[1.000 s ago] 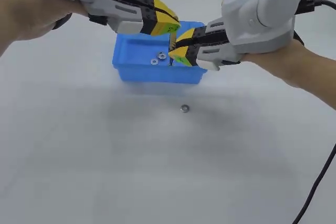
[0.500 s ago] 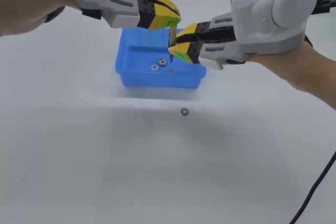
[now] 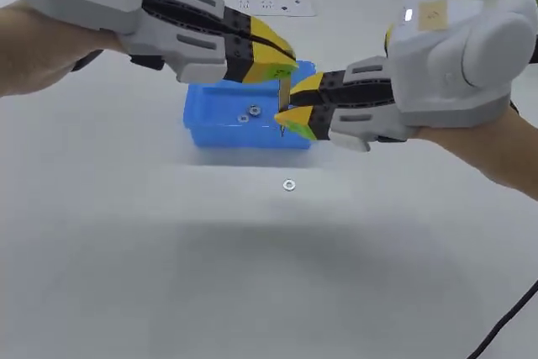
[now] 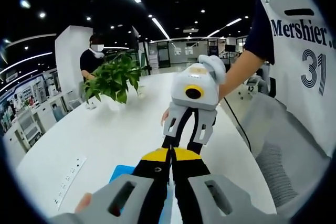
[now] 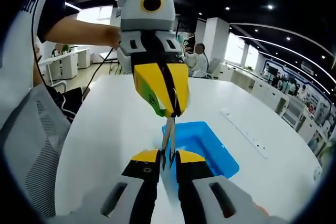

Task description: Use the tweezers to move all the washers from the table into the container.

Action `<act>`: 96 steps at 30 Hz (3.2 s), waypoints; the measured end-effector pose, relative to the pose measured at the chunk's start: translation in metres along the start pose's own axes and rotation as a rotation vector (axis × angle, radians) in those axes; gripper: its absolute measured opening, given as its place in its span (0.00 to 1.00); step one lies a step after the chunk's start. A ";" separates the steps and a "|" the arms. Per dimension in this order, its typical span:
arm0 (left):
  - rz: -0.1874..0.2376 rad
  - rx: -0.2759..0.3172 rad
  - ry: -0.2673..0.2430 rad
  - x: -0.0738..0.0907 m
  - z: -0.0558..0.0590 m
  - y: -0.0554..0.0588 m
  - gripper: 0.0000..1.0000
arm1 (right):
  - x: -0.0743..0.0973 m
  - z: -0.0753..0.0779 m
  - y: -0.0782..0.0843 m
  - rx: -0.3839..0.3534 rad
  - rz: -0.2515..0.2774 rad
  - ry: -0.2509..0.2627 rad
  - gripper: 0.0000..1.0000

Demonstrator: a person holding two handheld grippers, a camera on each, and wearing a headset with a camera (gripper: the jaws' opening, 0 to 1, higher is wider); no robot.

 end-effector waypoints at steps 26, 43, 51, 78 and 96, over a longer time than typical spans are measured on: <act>-0.012 0.099 0.053 -0.023 0.017 0.044 0.05 | -0.007 -0.034 0.041 -0.096 -0.046 -0.041 0.13; -0.019 0.117 0.058 -0.031 0.010 0.057 0.05 | -0.017 -0.034 0.055 -0.112 -0.074 -0.048 0.13; -0.021 0.102 0.054 -0.032 0.008 0.058 0.05 | -0.019 -0.034 0.057 -0.120 -0.075 -0.048 0.13; -0.052 0.097 0.076 -0.032 0.008 0.061 0.05 | -0.023 -0.033 0.055 -0.068 -0.064 -0.130 0.11; -0.045 0.080 0.063 -0.021 0.007 0.053 0.05 | -0.019 -0.029 0.042 -0.041 -0.054 -0.103 0.11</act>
Point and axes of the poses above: the centre of the closed fingertips' face, and the gripper's own axes: x roughly backward along the fingers, z roughly to its right, y roughly out of its underside, the point moved 9 cm from there along x, roughly backward along the fingers, and after that the axes turned 15 degrees about x, right-handed, at the moved point
